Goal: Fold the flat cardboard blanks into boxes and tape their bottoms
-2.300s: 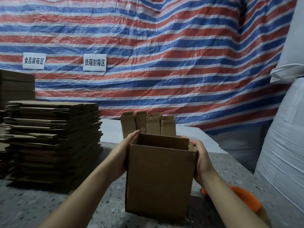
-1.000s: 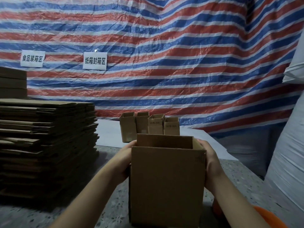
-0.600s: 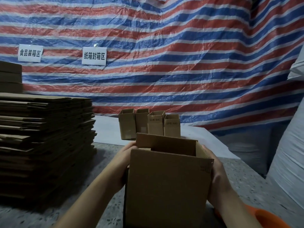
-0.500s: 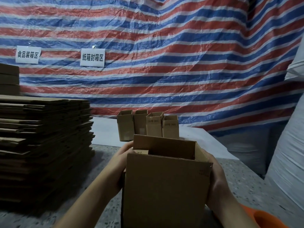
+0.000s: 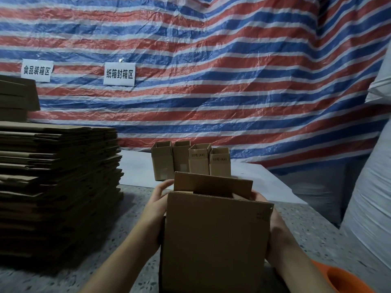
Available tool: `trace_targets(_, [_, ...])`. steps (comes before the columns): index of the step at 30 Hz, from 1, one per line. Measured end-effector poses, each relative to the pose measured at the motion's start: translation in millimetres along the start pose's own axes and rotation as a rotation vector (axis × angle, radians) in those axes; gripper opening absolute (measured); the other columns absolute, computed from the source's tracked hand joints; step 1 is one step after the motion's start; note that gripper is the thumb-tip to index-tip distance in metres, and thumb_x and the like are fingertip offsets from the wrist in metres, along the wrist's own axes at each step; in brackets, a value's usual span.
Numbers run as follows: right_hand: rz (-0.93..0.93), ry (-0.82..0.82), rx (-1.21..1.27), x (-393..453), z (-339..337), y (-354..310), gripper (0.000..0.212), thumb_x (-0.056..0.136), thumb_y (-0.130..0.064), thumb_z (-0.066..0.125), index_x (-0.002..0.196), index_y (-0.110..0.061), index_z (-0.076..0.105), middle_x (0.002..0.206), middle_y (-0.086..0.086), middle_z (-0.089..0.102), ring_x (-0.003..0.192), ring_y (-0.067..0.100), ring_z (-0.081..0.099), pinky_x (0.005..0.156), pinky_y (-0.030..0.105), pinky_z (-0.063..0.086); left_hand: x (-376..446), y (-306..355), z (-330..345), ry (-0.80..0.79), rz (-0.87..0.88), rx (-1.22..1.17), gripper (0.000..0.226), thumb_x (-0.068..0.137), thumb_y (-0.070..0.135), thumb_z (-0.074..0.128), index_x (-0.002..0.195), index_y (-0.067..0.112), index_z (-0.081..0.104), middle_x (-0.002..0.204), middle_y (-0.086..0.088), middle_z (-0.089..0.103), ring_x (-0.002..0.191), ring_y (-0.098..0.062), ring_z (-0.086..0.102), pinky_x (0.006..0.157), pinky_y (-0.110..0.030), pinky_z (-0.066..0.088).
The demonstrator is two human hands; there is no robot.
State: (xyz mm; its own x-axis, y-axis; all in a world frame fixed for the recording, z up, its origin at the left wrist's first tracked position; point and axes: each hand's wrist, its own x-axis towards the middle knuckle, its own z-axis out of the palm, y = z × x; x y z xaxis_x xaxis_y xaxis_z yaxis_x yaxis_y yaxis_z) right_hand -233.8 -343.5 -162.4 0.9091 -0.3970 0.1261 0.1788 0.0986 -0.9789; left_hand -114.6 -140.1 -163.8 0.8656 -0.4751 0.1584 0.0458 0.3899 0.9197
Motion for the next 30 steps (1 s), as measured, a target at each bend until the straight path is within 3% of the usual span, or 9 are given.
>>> trace_targets(3, [0.022, -0.002, -0.012, 4, -3, -1, 0.026, 0.101, -0.021, 0.051, 0.125, -0.025, 0.060, 0.095, 0.010, 0.078, 0.078, 0.026, 0.077, 0.054, 0.030, 0.059, -4, 3, -1, 0.025, 0.076, -0.005, 0.029, 0.089, 0.004, 0.065, 0.104, 0.028, 0.061, 0.104, -0.009, 0.069, 0.069, -0.024, 0.071, 0.047, -0.029, 0.053])
trace_targets(6, [0.084, 0.044, 0.024, 6, -6, 0, 0.025, 0.103, -0.022, 0.048, 0.124, -0.020, 0.061, 0.080, 0.008, 0.077, 0.059, 0.020, 0.073, 0.045, 0.026, 0.054, -6, 4, -3, -0.014, 0.083, 0.089, 0.022, 0.091, 0.003, 0.060, 0.081, 0.020, 0.070, 0.082, -0.010, 0.070, 0.061, -0.018, 0.067, 0.047, -0.027, 0.052])
trace_targets(10, [0.085, 0.030, 0.031, 7, -5, -1, 0.024, 0.104, -0.021, 0.048, 0.124, -0.023, 0.061, 0.096, 0.013, 0.077, 0.073, 0.026, 0.076, 0.051, 0.030, 0.058, -4, 7, -6, -0.080, 0.093, 0.241, 0.022, 0.094, 0.028, 0.059, 0.083, 0.014, 0.071, 0.084, -0.012, 0.069, 0.073, -0.019, 0.067, 0.064, -0.031, 0.053])
trace_targets(14, [0.079, 0.063, 0.001, 11, -4, 0, 0.023, 0.107, -0.023, 0.045, 0.122, -0.022, 0.062, 0.096, 0.013, 0.077, 0.075, 0.026, 0.076, 0.052, 0.029, 0.058, -5, 21, -26, -0.390, 0.114, 0.368, 0.094, 0.071, 0.085, 0.046, 0.122, 0.007, 0.060, 0.116, -0.014, 0.068, 0.110, -0.026, 0.065, 0.096, -0.044, 0.050])
trace_targets(16, [0.087, 0.077, -0.022, 12, -3, 0, 0.024, 0.108, -0.025, 0.044, 0.121, -0.022, 0.063, 0.095, 0.011, 0.077, 0.076, 0.025, 0.077, 0.053, 0.029, 0.058, -9, 27, -27, -0.449, 0.103, 0.427, 0.120, 0.045, 0.096, 0.060, 0.129, 0.010, 0.055, 0.125, -0.012, 0.065, 0.119, -0.026, 0.061, 0.103, -0.046, 0.048])
trace_targets(18, [0.084, 0.082, -0.036, 13, -3, 1, 0.022, 0.107, -0.025, 0.046, 0.121, -0.023, 0.063, 0.095, 0.010, 0.078, 0.078, 0.025, 0.077, 0.054, 0.028, 0.058, -9, 28, -25, -0.439, 0.073, 0.431, 0.126, 0.032, 0.094, 0.067, 0.127, 0.012, 0.056, 0.123, -0.011, 0.066, 0.118, -0.025, 0.062, 0.101, -0.043, 0.050])
trace_targets(24, [0.033, 0.027, -0.027, 11, -2, 1, 0.023, 0.104, -0.022, 0.049, 0.124, -0.025, 0.060, 0.097, 0.008, 0.078, 0.081, 0.025, 0.077, 0.057, 0.029, 0.059, -9, 29, -23, -0.376, 0.067, 0.447, 0.104, 0.047, 0.080, 0.078, 0.126, 0.013, 0.058, 0.114, -0.007, 0.071, 0.110, -0.024, 0.067, 0.094, -0.039, 0.054])
trace_targets(27, [-0.030, -0.046, 0.050, 5, -1, -1, 0.039, 0.085, -0.023, 0.061, 0.124, -0.022, 0.060, 0.097, 0.011, 0.077, 0.081, 0.025, 0.076, 0.058, 0.031, 0.059, -6, 24, -17, -0.296, 0.040, 0.392, 0.068, 0.071, 0.063, 0.073, 0.119, 0.016, 0.063, 0.106, -0.002, 0.074, 0.103, -0.019, 0.070, 0.086, -0.032, 0.054])
trace_targets(30, [-0.055, -0.099, 0.112, 1, -1, -2, 0.052, 0.075, -0.030, 0.062, 0.126, -0.018, 0.060, 0.102, 0.019, 0.075, 0.083, 0.029, 0.074, 0.062, 0.038, 0.062, -5, 18, -12, -0.226, 0.017, 0.329, 0.047, 0.075, 0.051, 0.079, 0.106, 0.019, 0.065, 0.097, -0.006, 0.069, 0.083, -0.018, 0.068, 0.067, -0.025, 0.051])
